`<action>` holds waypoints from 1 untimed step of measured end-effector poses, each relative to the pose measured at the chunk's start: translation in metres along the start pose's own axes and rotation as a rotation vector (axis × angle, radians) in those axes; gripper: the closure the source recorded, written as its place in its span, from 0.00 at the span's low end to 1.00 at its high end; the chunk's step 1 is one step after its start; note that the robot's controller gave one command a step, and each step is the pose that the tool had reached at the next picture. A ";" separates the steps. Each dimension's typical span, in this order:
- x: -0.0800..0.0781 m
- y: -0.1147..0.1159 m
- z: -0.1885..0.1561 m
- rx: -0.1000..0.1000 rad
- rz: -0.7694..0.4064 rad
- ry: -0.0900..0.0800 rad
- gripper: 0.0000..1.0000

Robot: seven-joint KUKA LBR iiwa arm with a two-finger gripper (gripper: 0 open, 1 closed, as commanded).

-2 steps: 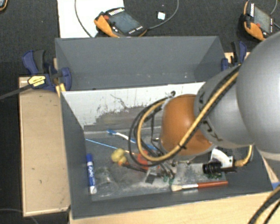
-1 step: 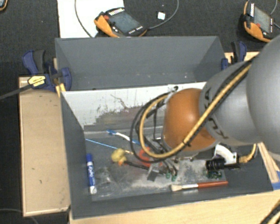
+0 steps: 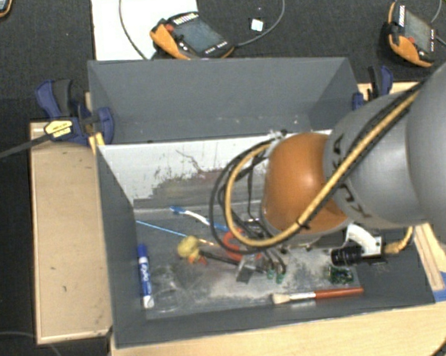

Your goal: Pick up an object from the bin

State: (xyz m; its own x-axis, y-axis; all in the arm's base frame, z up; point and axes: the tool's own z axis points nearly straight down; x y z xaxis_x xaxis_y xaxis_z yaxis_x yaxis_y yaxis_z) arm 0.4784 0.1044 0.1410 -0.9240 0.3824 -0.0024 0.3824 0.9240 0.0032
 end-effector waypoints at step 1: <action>0.000 0.000 -0.012 -0.001 -0.002 -0.001 1.00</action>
Offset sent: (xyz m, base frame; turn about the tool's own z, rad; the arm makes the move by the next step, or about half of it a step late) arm -0.0003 0.0000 0.0223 -0.0009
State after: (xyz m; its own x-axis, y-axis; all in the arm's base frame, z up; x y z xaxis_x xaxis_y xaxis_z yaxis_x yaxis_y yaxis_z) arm 0.4784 0.1044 0.1531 -0.9246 0.3809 -0.0034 0.3809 0.9246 0.0038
